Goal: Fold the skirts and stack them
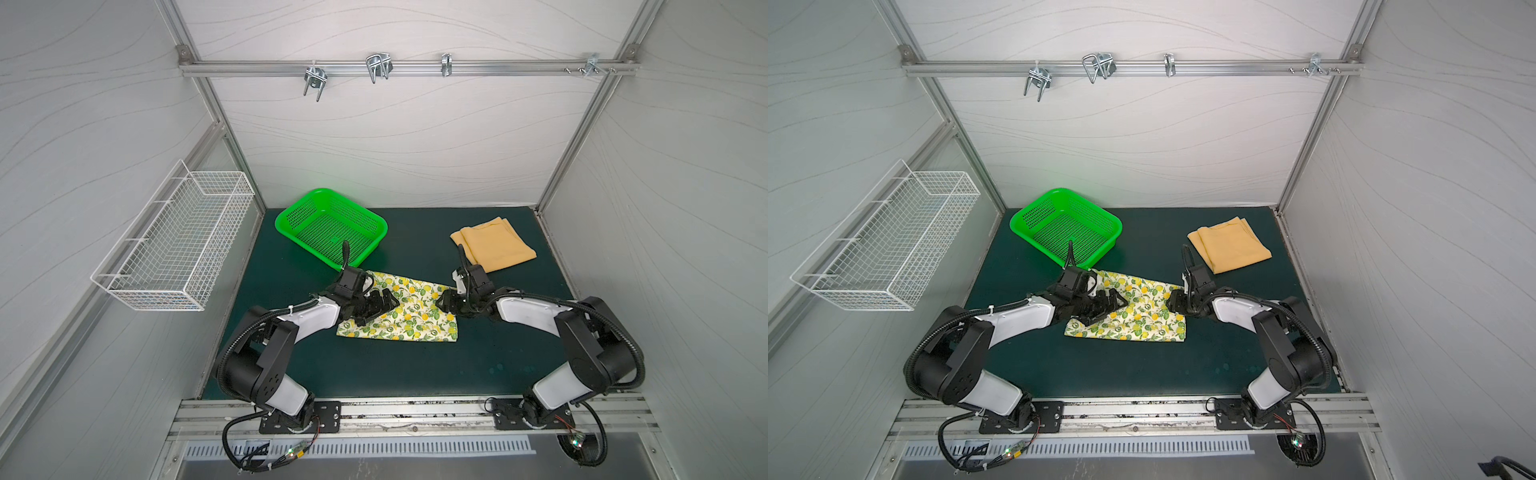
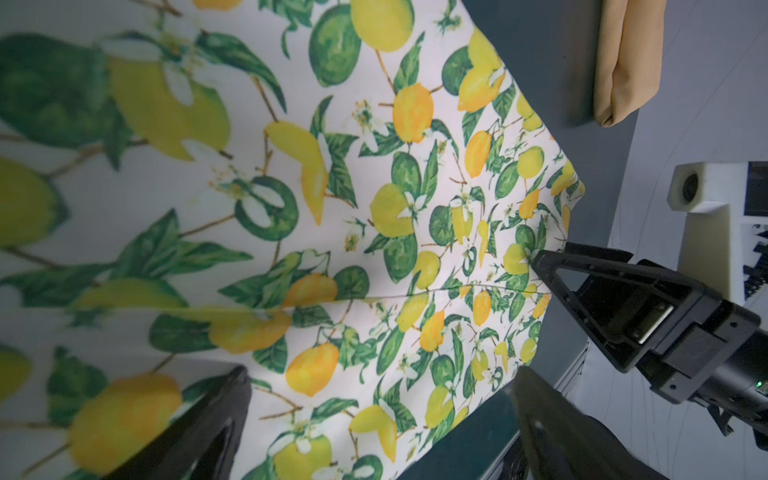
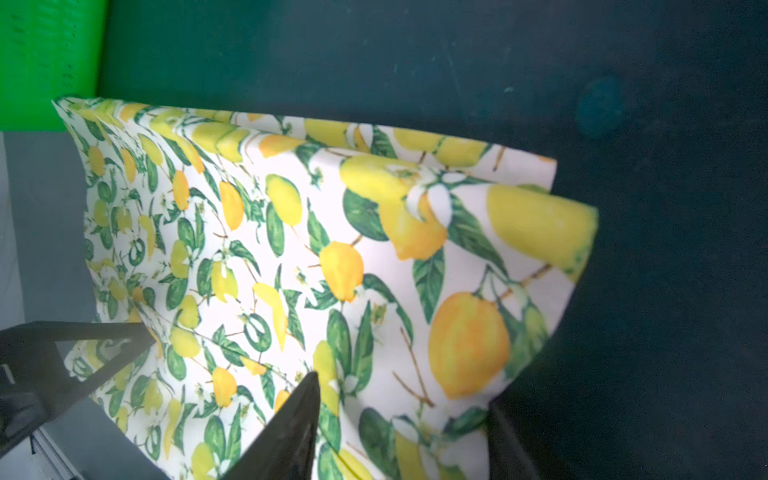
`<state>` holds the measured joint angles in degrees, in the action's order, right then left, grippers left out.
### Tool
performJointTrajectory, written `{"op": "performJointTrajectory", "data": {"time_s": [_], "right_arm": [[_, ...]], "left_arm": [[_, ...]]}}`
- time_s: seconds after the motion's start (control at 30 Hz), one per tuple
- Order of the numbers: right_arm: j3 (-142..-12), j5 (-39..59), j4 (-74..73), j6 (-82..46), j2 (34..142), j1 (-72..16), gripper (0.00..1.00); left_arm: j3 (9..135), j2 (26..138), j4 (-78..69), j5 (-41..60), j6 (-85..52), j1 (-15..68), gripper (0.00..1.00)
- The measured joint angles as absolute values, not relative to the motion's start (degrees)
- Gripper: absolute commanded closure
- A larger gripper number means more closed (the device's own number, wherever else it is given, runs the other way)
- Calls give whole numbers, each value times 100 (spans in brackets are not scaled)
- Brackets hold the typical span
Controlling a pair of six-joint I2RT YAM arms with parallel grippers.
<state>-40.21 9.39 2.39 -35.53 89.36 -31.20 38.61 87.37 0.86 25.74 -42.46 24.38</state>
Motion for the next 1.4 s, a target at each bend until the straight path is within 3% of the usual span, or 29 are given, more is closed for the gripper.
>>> {"op": "performJointTrajectory", "data": {"time_s": [0.37,0.8,1.2,1.33,1.4], "right_arm": [[-3492,740,740,-3642,8099,-3262,26],[-3164,456,902,-3859,7699,-3461,27],[-3415,379,633,-3992,8215,-3535,43],[-3415,364,543,-4064,8294,-3535,64],[-3428,388,412,-4097,8359,-3544,68]], "left_arm": [[3780,8731,-123,2593,-4265,2438,1],[3780,8724,-119,2591,-4268,2438,1],[3780,8715,-108,2591,-4268,2438,1],[3780,8713,-102,2589,-4268,2438,1],[3780,8711,-99,2589,-4268,2438,1]]}}
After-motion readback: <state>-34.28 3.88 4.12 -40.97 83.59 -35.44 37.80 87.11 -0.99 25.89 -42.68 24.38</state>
